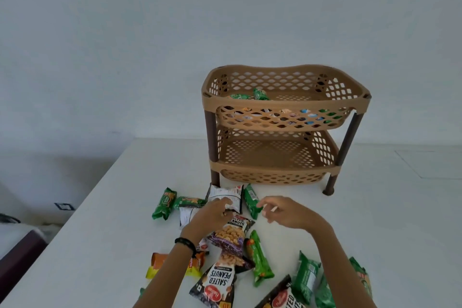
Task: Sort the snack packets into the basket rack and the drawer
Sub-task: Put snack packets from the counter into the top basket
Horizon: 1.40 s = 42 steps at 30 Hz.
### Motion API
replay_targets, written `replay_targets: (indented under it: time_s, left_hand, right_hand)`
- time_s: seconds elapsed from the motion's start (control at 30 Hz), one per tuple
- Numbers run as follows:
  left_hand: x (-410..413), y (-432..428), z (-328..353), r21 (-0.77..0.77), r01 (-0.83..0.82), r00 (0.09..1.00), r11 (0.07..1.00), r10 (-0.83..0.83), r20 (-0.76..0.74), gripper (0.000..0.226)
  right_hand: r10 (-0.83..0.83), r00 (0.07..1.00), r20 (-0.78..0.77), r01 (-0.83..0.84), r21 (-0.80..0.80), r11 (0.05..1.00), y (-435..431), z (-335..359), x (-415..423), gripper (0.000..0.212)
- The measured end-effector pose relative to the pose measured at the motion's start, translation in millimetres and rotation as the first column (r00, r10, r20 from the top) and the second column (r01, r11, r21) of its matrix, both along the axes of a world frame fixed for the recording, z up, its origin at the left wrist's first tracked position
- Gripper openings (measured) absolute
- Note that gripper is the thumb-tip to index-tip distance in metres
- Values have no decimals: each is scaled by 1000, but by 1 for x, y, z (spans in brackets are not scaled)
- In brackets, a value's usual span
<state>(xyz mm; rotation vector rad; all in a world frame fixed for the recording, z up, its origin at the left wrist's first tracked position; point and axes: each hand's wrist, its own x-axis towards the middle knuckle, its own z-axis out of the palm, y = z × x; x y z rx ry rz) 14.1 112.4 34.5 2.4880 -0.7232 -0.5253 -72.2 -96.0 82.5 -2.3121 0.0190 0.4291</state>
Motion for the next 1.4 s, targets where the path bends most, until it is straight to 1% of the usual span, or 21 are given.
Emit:
replay_targets:
  time_s: [0.07,0.1,0.23,0.3,0.4,0.5,0.57,0.7,0.77,0.87,1.07,1.17,1.23,1.3,1.4]
  left_hand:
    - [-8,0,-8,57,21,999,998,-19,-36,41]
    - [-11,0,-11,90,25,999,996,-23,-25,42]
    - [-19,-9,-20,197,-2,999,980,-6,43,49]
    - [-21,-12,-24,234,-14,999,972,2,49,49]
    - [-24,-15,-29,257,-34,999,966,23,47,52]
    - [-29,-17,-34,243,-57,998,968,52,29,61]
    - [-32,-17,-37,204,-91,996,975,94,-5,66]
    - [-34,-13,-40,24,-165,977,986,167,-133,69]
    - [-34,-13,-39,-43,-169,976,985,162,-143,71]
    - [-33,-15,-37,-89,-162,978,983,148,-147,70]
    - [-28,-19,-32,-74,-126,984,989,115,-135,65]
    - [-21,-19,-25,-39,-86,988,996,80,-134,68]
    - [-15,-19,-15,-25,-36,988,999,32,-153,71]
    - [-10,-20,1,-14,38,983,999,-40,-179,72]
    - [-5,-22,34,-41,127,964,991,-133,-229,73]
  right_hand:
    - [14,998,-69,-16,-24,1000,6,-19,-4,33]
    - [13,996,-84,-15,-25,1000,10,-27,-6,34]
    - [-70,995,-69,68,-32,997,24,-52,-10,43]
    - [-63,993,-102,55,-78,995,29,-62,-12,54]
    - [13,981,-194,-45,-160,986,35,-75,-17,76]
    - [9,979,-205,-51,-199,979,40,-86,-21,87]
    - [-44,985,-165,10,-204,979,42,-91,-22,87]
    - [-147,984,-102,131,-151,980,42,-97,-24,77]
    - [-163,983,-87,151,-124,981,39,-97,-25,73]
    - [-168,983,-70,165,-44,985,32,-96,-27,67]
    - [-243,963,-115,252,75,965,11,-90,-33,62]
    - [-269,958,-100,279,105,955,-4,-80,-34,59]
    - [-286,955,-73,294,150,944,-17,-68,-32,58]
    - [-298,954,-47,300,236,924,-31,-53,-30,58]
    - [-284,959,-2,270,317,909,-51,-26,-27,56]
